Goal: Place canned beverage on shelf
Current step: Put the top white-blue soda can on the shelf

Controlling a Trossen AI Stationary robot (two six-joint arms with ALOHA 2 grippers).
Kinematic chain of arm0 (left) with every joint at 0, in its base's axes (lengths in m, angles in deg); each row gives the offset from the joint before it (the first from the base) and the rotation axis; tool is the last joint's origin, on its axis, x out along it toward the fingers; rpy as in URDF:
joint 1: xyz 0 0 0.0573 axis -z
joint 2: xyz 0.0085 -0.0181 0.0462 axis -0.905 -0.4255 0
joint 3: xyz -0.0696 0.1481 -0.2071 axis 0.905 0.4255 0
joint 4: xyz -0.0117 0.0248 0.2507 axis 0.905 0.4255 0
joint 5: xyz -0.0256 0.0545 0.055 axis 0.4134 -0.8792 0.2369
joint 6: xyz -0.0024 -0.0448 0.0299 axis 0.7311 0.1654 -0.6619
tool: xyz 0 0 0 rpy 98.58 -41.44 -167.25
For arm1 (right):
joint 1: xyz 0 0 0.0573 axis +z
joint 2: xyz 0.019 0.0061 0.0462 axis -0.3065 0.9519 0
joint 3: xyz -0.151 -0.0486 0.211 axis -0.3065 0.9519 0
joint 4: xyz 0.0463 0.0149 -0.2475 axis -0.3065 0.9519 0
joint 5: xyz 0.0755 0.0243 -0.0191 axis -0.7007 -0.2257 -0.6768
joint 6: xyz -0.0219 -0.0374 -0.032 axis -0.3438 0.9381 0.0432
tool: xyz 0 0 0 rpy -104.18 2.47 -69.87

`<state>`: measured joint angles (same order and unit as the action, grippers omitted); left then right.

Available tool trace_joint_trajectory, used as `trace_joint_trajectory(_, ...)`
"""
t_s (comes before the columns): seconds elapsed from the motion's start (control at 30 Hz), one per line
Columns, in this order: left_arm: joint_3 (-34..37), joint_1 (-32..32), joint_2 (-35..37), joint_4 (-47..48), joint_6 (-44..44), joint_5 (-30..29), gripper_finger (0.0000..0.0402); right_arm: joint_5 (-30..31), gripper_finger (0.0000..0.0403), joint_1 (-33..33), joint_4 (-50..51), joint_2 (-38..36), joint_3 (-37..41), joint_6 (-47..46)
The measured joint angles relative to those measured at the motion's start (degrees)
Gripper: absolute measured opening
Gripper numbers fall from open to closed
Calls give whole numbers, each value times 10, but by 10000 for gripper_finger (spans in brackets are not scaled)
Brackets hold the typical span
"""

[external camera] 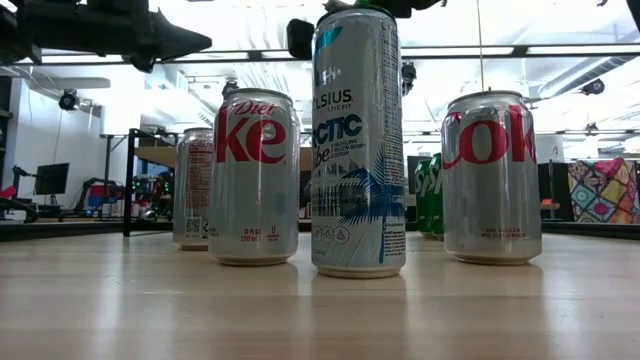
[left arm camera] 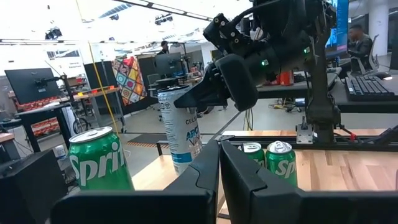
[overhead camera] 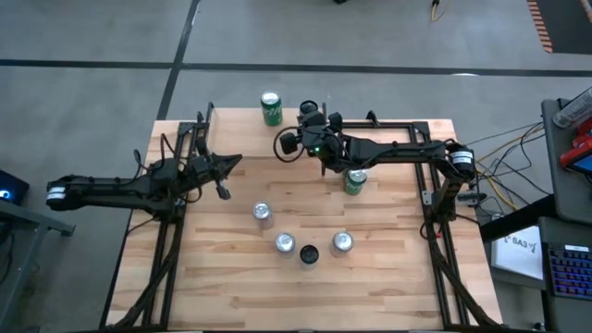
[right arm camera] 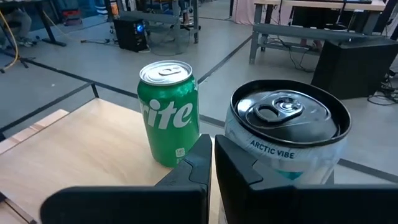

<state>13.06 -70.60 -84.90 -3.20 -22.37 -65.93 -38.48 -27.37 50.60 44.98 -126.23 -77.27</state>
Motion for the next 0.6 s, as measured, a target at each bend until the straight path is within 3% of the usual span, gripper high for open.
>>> trace_joint_trajectory(0.23, 0, 0, 0, 0, 0, 0, 0, -8, 12, 9, -6, -4, 0, 7)
trace_joint_trajectory(0.6, 0, 0, -1, -1, 0, 0, 0, -97, 12, 13, -11, -11, -33, -60)
